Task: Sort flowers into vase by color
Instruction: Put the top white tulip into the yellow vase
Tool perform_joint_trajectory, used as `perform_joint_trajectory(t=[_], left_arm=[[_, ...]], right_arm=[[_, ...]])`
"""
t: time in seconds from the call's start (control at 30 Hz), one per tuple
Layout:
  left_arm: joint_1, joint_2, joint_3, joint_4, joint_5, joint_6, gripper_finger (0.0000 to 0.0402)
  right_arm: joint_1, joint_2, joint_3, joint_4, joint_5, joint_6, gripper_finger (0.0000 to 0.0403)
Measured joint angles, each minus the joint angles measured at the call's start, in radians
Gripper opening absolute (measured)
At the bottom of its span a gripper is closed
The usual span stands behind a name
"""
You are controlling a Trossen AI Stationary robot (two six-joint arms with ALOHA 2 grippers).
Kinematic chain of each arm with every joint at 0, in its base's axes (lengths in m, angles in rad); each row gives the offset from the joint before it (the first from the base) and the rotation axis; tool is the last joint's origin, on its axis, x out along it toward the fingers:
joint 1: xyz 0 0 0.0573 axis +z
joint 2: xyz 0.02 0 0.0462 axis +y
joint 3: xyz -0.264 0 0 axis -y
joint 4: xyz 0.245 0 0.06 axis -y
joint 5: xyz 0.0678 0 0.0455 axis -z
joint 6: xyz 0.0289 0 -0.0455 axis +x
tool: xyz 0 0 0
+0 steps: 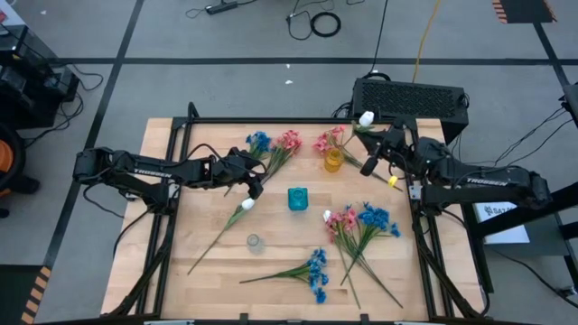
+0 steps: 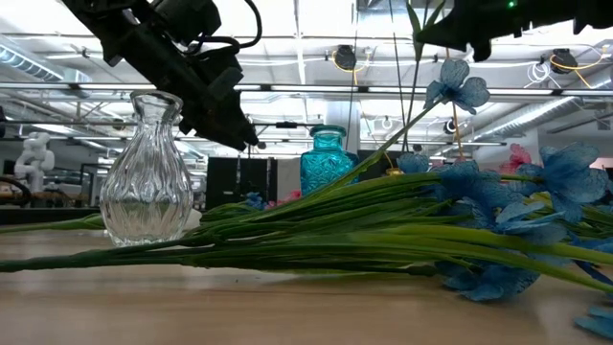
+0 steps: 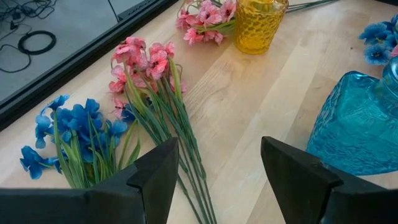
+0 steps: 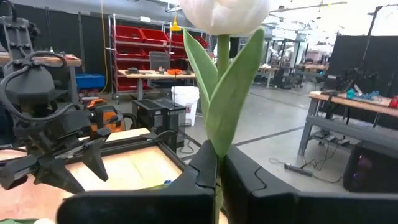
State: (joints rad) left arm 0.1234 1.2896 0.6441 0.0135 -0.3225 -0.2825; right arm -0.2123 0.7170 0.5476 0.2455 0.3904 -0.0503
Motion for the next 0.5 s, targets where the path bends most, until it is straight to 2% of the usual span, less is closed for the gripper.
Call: perform_joint_trajectory(t=[0.5], left_arm=[[0.000,0.000,0.000,0.000,0.000,0.000,0.0235]], right_arm=[[0.000,0.049,0.000,0.002,0.000,0.042,0.0000]])
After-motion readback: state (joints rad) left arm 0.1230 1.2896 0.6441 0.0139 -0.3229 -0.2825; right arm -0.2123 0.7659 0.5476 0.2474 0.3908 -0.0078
